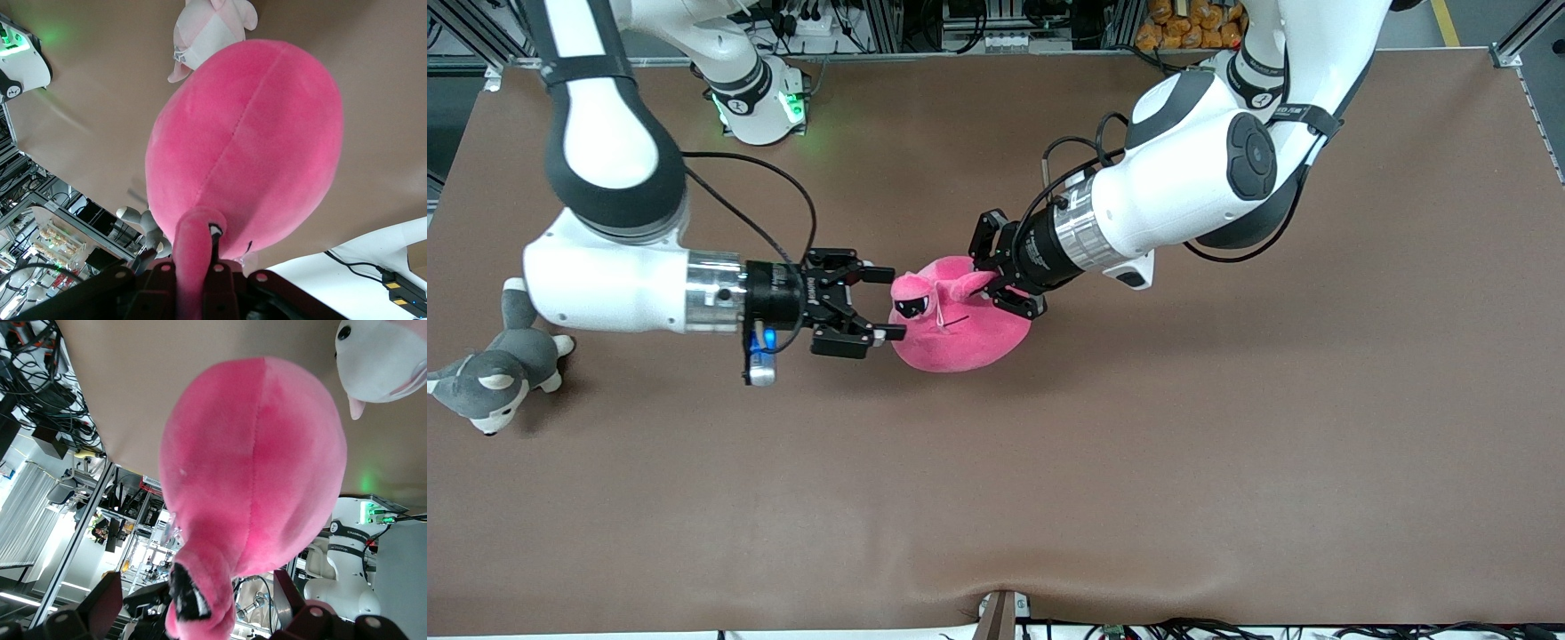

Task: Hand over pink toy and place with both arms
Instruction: 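Grasp the pink plush with the right gripper, then open the left gripper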

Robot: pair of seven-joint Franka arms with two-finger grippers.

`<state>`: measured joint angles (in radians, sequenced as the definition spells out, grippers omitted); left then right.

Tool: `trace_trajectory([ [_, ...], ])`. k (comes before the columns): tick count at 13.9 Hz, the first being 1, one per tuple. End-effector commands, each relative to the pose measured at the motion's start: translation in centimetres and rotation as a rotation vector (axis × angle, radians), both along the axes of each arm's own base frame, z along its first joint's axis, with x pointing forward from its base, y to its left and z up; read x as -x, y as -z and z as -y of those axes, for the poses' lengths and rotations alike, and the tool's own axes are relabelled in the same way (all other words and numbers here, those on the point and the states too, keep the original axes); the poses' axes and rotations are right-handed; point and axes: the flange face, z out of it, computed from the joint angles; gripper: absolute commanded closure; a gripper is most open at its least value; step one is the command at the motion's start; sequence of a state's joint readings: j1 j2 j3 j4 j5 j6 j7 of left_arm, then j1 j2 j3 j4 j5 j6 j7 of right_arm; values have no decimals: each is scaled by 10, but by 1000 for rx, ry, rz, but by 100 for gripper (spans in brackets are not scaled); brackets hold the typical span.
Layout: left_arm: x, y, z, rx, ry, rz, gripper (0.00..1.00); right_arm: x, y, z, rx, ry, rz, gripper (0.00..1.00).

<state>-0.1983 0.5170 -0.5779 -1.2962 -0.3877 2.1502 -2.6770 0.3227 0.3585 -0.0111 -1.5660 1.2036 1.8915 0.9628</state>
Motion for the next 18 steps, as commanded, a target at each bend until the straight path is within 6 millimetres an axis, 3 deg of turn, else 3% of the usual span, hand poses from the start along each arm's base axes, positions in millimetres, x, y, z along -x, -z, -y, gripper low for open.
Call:
trace_trajectory([
  [1, 0, -5, 4, 23, -30, -17, 100, -1, -3, -4, -20, 15, -15, 28],
  [4, 0, -6, 3, 23, -31, -15, 100, 2, -3, -11, -21, 0, -17, 100],
  [6, 0, -6, 3, 24, -29, -13, 100, 2, -3, -10, -20, 1, -16, 100],
  [10, -1, -11, -1, 25, -29, 0, 100, -5, -6, 15, -12, 8, -12, 100],
  [11, -2, -13, -4, 25, -28, 7, 96, -3, -5, 20, -11, -19, -30, 100],
  [12, -5, -14, -7, 25, -24, 18, 66, -6, -4, 30, -9, -22, -34, 100],
  [13, -7, -14, -10, 25, -18, 27, 13, -8, -5, 39, -2, -15, -30, 100],
  [14, -7, -12, -11, 20, -12, 21, 0, -10, -7, 49, 1, -18, -30, 100],
  [16, -9, -13, -14, 14, 6, 46, 0, -12, -5, 69, 16, -37, -35, 100],
  [18, -17, -15, -32, 2, 27, 67, 0, -11, -2, 90, 31, -73, -24, 100],
])
